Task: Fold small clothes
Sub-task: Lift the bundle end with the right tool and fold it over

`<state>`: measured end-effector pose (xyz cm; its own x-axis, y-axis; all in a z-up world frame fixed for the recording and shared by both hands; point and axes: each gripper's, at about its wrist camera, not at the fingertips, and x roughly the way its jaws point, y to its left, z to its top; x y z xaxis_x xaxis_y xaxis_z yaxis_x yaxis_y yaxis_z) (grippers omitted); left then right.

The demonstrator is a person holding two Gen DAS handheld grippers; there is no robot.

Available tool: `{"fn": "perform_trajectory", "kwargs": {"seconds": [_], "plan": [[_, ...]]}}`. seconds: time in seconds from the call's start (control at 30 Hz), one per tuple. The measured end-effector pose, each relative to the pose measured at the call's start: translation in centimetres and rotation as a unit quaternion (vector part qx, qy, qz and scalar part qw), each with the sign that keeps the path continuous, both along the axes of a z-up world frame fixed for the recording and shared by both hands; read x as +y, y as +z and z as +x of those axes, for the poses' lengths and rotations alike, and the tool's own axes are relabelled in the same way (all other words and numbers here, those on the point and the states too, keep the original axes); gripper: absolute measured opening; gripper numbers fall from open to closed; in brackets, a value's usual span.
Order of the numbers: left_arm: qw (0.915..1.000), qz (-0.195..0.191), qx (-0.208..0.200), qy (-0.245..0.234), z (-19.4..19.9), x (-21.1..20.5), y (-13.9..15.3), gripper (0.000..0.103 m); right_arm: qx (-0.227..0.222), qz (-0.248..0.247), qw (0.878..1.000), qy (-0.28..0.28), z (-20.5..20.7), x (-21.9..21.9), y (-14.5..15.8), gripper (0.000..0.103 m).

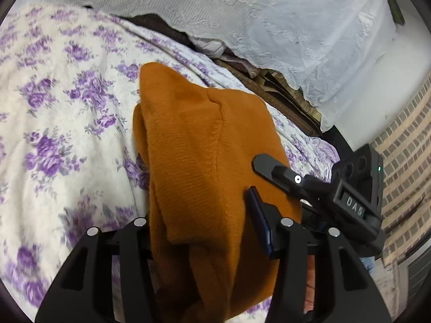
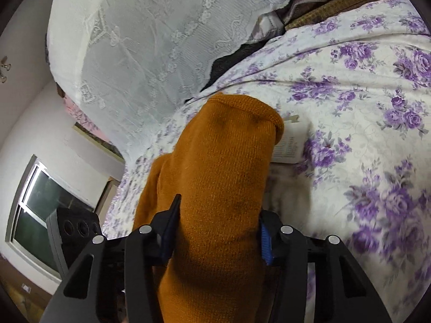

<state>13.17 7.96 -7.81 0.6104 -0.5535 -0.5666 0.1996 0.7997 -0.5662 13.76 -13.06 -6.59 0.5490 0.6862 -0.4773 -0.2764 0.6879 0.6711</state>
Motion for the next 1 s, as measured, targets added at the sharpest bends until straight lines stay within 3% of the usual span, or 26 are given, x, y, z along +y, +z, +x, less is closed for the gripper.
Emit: {"fn": "perform_trajectory", "kwargs": {"seconds": [0.23, 0.5, 1.0], "plan": [[0.9996, -0.014, -0.011, 0.02, -4.1, 1.5, 1.5, 0.05, 0.004, 0.009, 0.999, 0.032, -2.9, 1.3, 1.3, 0.05], [0.9983, 0.005, -0.022, 0.053, -10.7, 4.2, 3.6, 0.05, 0.006, 0.019, 0.997, 0.076, -7.6, 4.4, 2.8, 0.05], [0.9864, 0.059, -0.053, 0.144, -20.8, 12.9, 10.9, 0.05, -0.003, 0.045, 0.981, 0.186, -13.6, 16.6, 8.8, 0.051]]}}
